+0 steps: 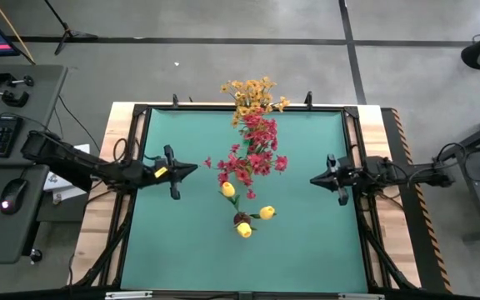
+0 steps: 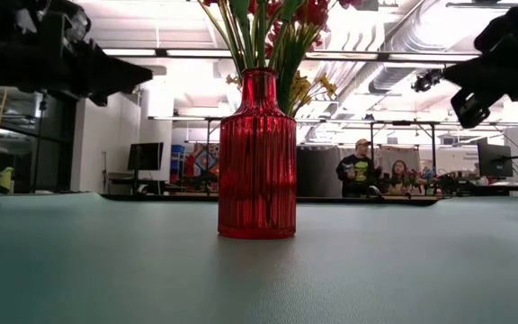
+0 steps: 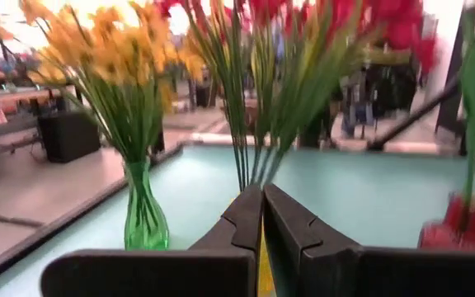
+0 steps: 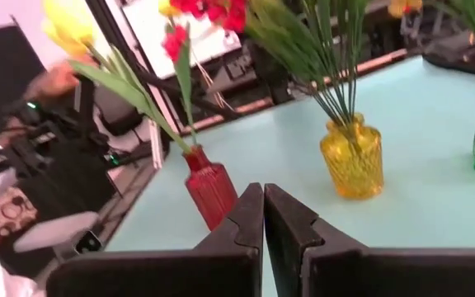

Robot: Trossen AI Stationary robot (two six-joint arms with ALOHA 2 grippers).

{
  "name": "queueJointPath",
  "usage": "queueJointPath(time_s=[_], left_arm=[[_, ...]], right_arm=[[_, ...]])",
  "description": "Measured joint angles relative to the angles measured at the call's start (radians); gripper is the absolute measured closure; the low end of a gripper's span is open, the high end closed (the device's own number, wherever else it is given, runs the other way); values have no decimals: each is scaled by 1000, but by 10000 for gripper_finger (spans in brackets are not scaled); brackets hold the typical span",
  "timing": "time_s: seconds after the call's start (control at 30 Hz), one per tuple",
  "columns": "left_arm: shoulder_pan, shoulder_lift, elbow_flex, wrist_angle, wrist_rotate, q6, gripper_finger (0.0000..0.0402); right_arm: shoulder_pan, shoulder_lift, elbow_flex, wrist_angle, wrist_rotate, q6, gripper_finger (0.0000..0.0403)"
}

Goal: Sort flowers into vase by color
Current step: Return to Home Position

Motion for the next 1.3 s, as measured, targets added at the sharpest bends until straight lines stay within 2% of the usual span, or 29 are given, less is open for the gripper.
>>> queueJointPath(time_s=[0.53, 1.03, 1.3], left_arm=[[0, -295, -14, -21, -4, 0, 401], [0, -441, -14, -19, -5, 0, 401], [0, -613, -14, -20, -5, 0, 401]], right_arm=[[-4, -1, 1, -11, 4, 0, 402], [8, 11, 1, -17, 5, 0, 402], [8, 12, 1, -17, 5, 0, 402]])
